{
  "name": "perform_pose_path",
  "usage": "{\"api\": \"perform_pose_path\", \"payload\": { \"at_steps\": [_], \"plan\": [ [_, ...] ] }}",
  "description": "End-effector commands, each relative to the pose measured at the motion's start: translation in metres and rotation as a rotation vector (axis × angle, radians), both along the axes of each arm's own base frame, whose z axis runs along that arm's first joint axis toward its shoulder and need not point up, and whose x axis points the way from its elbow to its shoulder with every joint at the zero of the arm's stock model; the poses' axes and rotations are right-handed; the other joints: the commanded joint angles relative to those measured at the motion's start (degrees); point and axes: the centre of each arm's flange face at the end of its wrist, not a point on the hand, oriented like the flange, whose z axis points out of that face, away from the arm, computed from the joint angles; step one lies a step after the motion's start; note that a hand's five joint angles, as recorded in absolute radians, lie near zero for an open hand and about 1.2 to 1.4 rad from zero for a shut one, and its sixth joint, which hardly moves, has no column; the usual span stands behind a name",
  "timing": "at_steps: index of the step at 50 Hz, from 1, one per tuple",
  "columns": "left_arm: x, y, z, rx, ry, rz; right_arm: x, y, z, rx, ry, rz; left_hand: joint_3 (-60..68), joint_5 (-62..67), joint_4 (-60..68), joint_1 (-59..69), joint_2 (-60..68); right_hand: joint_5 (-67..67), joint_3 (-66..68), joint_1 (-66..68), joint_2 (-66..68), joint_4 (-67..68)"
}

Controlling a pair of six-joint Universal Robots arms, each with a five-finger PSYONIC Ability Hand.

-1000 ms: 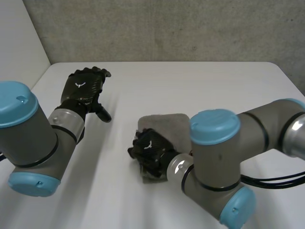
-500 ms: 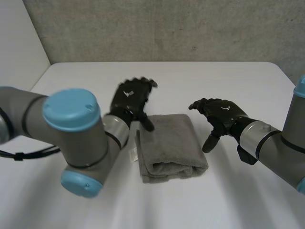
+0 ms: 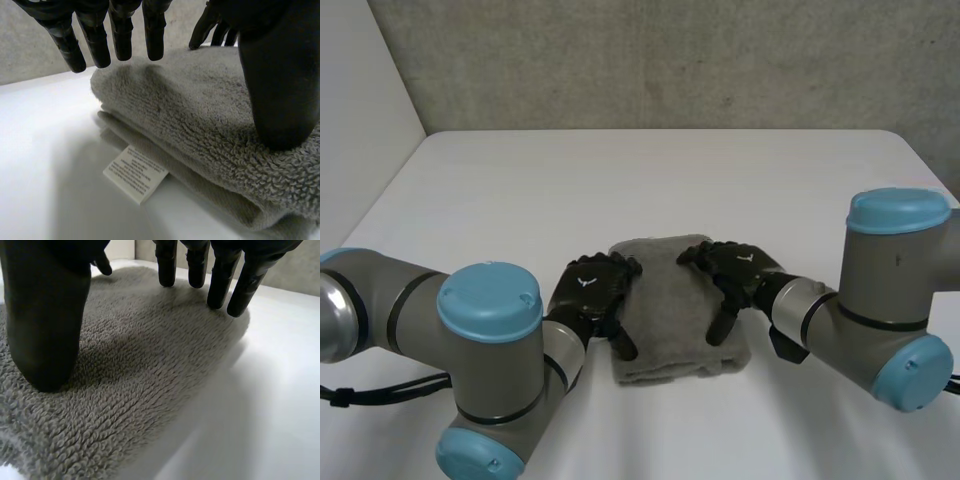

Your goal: Fold the towel.

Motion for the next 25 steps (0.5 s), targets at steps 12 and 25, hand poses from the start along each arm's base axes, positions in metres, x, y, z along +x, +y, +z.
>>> {"api": "perform_pose_path", "payload": {
  "at_steps": [12, 25],
  "plan": [
    [0.008, -0.020, 0.025, -0.060, 0.036, 0.067, 0.001, -0.001, 0.031, -0.137, 0.004, -0.011, -3.31, -1.26, -3.76, -3.05, -2.04, -3.57, -3.02, -3.43, -4.15, -4.35],
    [0.044, -0.047, 0.166, -0.326, 0.087, 0.181, -0.029, -0.012, 0.165, -0.491, -0.091, -0.330, -3.31, -2.94, -3.76, -4.73, -3.72, -3.57, -3.02, -3.43, -4.15, -4.35]
  ]
}}
